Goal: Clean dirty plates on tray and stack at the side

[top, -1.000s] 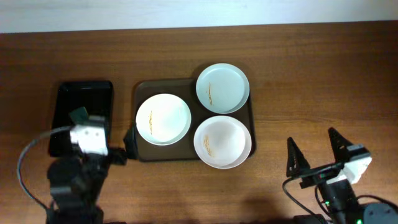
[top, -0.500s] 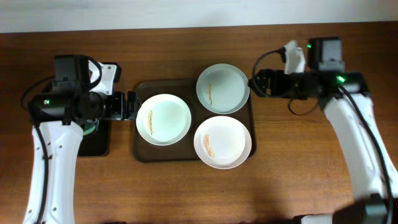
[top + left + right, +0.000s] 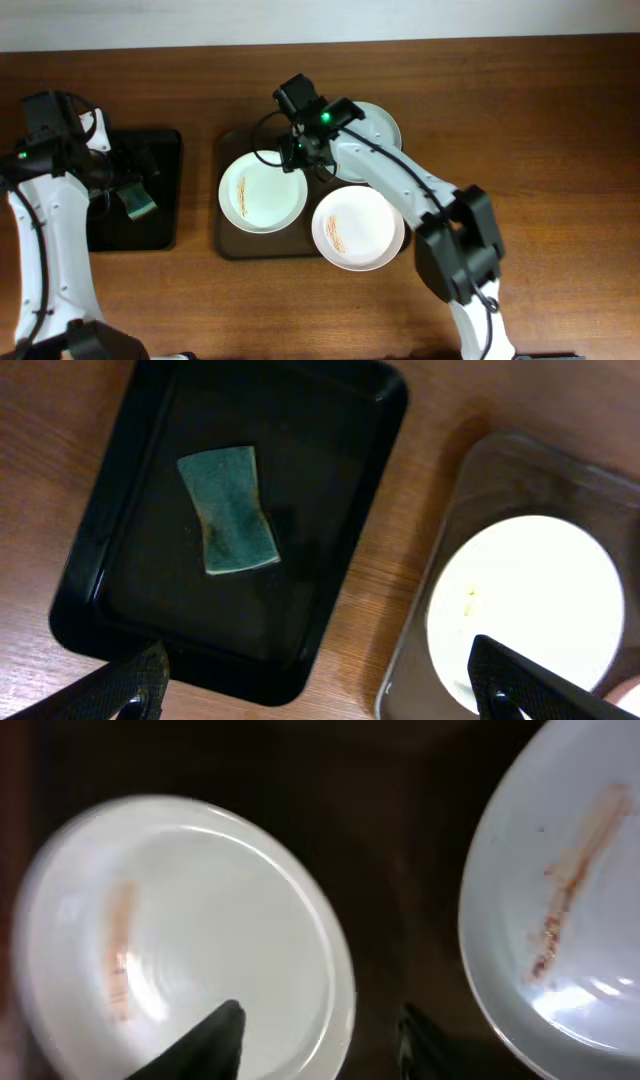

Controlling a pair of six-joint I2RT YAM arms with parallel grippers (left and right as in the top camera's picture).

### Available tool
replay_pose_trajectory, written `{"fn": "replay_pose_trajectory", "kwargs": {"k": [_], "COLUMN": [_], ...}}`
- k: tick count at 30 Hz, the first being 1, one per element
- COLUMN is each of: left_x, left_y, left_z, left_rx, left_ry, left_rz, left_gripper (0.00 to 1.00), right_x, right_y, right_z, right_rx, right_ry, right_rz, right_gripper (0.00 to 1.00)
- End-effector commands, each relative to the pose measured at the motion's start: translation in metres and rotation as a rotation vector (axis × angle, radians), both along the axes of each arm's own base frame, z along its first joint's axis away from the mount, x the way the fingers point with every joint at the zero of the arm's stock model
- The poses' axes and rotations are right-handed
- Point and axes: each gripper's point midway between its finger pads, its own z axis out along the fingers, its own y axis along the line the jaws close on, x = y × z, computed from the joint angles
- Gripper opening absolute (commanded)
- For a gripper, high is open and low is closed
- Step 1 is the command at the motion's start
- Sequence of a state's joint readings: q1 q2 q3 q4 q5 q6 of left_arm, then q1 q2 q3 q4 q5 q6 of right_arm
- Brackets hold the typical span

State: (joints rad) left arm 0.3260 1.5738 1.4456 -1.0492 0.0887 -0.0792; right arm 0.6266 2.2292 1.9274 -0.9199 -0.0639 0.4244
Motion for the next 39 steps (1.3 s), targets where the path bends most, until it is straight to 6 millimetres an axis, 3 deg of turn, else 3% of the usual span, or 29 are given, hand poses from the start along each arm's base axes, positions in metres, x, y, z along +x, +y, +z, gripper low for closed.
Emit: {"fn": "replay_pose_trajectory", "kwargs": {"k": [1, 3, 6, 8, 10, 14, 18, 20, 24, 26, 29, 30, 32, 36, 39], "left_x": [0.004, 0.005, 0.007, 0.008, 0.008, 0.008, 0.029, 0.032, 0.034, 0.039, 0.041, 0.041, 0.043, 0.034, 0.023], "left_y": [0.009, 0.009, 0.010, 0.010, 0.013, 0.027, 0.043, 0.052, 0.063, 0.068, 0.069, 0.068, 0.062, 0.038, 0.030], "left_z": [-0.010, -0.018, -0.033, -0.040, -0.047, -0.075, -0.115, -0.129, -0.155, -0.160, -0.160, -0.160, -0.161, -0.169, -0.186], "left_rx": [0.010, 0.004, -0.010, -0.016, -0.006, 0.045, 0.077, 0.115, 0.155, 0.173, 0.174, 0.170, 0.132, 0.013, -0.013], "left_ry": [0.032, 0.051, 0.092, 0.110, 0.133, 0.214, 0.230, 0.248, 0.287, 0.271, 0.264, 0.263, 0.253, 0.289, 0.305], "left_rz": [0.044, 0.044, 0.047, 0.047, 0.052, 0.074, 0.108, 0.120, 0.162, 0.196, 0.197, 0.195, 0.183, 0.147, 0.140], "left_gripper": [0.94, 0.94, 0.94, 0.94, 0.94, 0.94, 0.77, 0.61, 0.59, 0.51, 0.31, 0.13, 0.01, 0.01, 0.01], "right_x": [-0.003, -0.008, -0.024, -0.026, -0.032, -0.034, -0.031, -0.030, -0.031, -0.031, -0.031, -0.031, -0.031, -0.042, -0.045], "right_y": [0.004, 0.004, 0.004, 0.003, -0.002, -0.003, -0.001, -0.001, -0.001, -0.001, -0.001, -0.001, -0.001, 0.012, 0.016], "right_z": [-0.028, -0.037, -0.065, -0.068, -0.075, -0.078, -0.078, -0.077, -0.077, -0.077, -0.077, -0.077, -0.077, -0.075, -0.074], "right_rx": [-0.043, -0.050, -0.065, -0.072, -0.084, -0.088, -0.079, -0.078, -0.079, -0.079, -0.079, -0.079, -0.078, 0.000, 0.020], "right_ry": [0.038, 0.071, 0.163, 0.173, 0.198, 0.204, 0.193, 0.191, 0.192, 0.192, 0.192, 0.192, 0.193, 0.261, 0.277], "right_rz": [-0.018, -0.039, -0.067, -0.072, -0.098, -0.102, -0.101, -0.101, -0.101, -0.101, -0.101, -0.101, -0.101, -0.075, -0.068], "right_gripper": [0.41, 0.31, 0.25, 0.19, 0.04, 0.04, 0.04, 0.05, 0.05, 0.05, 0.05, 0.05, 0.05, 0.04, 0.04]}}
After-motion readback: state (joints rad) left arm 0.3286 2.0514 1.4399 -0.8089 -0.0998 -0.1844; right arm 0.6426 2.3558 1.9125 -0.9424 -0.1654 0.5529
